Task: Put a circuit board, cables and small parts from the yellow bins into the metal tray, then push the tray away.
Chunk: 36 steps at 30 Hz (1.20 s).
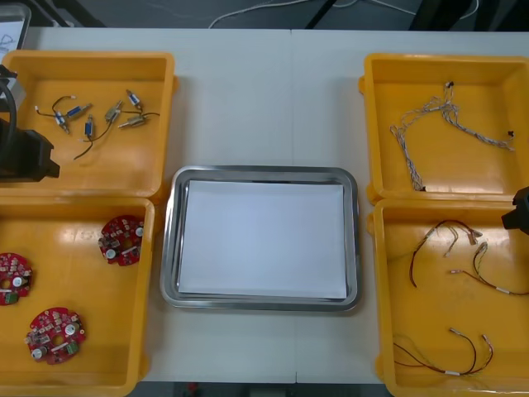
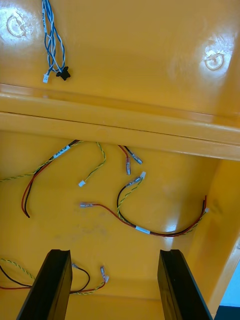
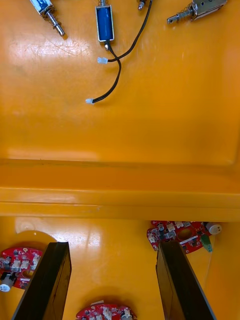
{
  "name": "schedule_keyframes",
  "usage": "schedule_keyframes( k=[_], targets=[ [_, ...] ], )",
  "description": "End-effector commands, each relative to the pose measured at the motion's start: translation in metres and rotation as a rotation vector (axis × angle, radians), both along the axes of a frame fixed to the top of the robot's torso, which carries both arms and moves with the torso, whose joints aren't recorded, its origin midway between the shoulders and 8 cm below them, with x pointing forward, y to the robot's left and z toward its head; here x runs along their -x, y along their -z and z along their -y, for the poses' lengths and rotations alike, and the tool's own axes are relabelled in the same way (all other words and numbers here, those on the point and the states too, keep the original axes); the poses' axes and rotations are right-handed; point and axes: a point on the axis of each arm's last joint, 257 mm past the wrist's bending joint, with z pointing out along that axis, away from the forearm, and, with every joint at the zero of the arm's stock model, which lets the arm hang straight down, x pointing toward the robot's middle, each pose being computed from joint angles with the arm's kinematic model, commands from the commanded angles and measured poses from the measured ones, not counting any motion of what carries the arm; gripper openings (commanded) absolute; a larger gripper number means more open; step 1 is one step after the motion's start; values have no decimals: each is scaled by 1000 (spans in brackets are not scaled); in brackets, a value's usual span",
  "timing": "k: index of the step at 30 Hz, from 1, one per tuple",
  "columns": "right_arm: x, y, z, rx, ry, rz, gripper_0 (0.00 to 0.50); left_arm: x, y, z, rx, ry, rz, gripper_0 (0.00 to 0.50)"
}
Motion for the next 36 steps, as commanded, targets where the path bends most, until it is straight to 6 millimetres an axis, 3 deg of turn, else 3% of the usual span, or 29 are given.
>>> schedule_keyframes(
  k=[1,36],
  targets=[
    [1,-1,5,-28,56,11,500,4,-14,-21,-47,-24,27,500],
    [1,-1,5,-28,56,11,500,4,-14,-21,-47,-24,27,500]
  ],
)
